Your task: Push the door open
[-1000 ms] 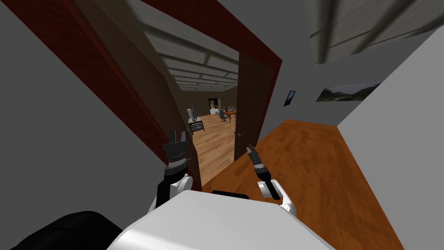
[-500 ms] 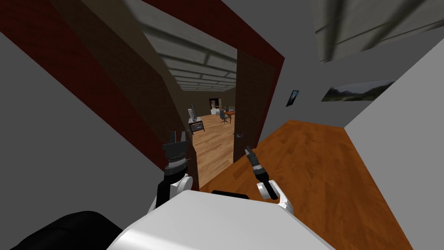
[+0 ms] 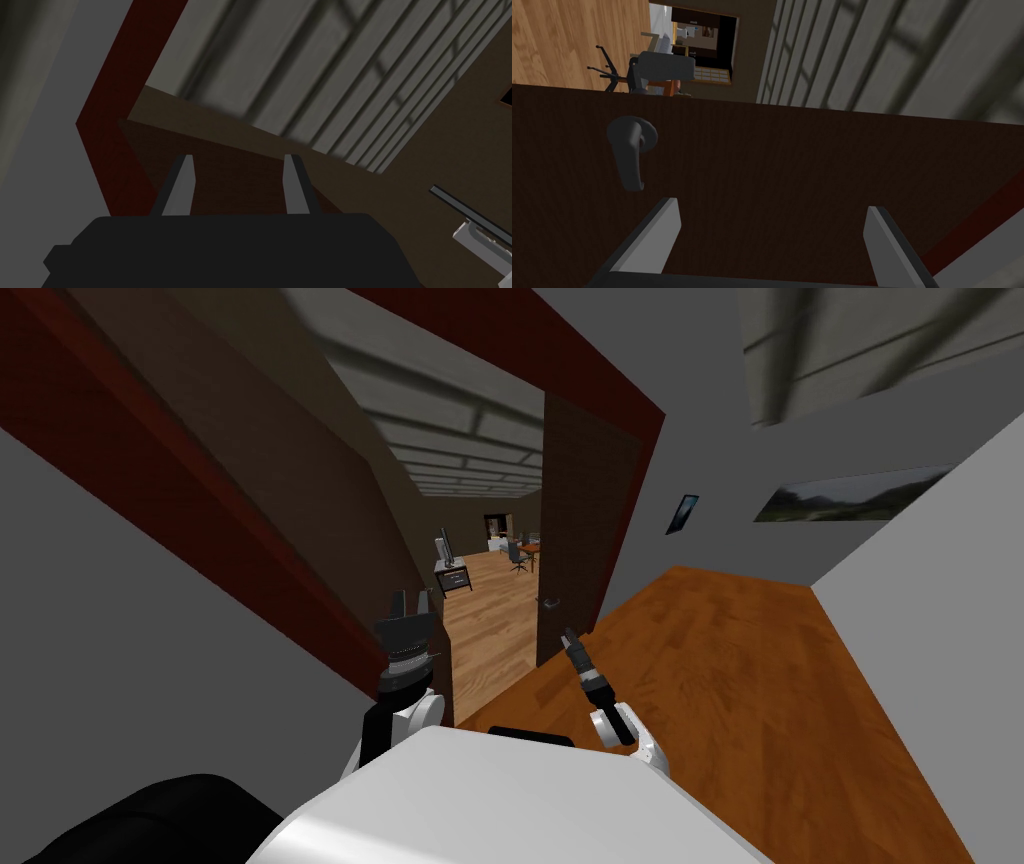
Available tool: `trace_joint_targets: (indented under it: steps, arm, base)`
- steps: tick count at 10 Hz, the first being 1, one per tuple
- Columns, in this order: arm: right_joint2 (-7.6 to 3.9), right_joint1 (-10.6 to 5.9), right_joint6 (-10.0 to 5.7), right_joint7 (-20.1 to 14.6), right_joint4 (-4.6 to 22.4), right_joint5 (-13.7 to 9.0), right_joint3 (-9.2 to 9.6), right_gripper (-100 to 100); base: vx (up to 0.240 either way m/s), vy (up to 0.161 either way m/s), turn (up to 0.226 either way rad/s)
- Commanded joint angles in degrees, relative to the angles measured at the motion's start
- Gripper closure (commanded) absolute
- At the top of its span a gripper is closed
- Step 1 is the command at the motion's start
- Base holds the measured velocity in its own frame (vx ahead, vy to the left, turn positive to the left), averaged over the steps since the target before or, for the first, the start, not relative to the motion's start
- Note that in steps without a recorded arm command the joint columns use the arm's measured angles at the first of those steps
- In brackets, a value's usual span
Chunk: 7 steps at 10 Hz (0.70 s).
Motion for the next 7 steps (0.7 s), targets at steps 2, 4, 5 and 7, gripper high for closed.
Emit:
trace_joint_targets:
  steps: [2, 4, 5, 7]
  arm:
    - [-0.25, -1.23, -0.41, -1.09, 3.14, 0.75, 0.30, -100]
    - [-0.33, -2.17, -0.85, -1.76, 5.68, 1.32, 0.53, -100]
    - [-0.37, -2.63, -1.06, -2.09, 6.92, 1.60, 0.65, -100]
    - [-0.42, -3.48, -1.45, -2.70, 9.22, 2.12, 0.86, -100]
  base:
    - [0.082, -0.082, 0.037]
    - [0.081, -0.102, 0.035]
    - [0.091, -0.080, 0.047]
    - [0.084, -0.065, 0.035]
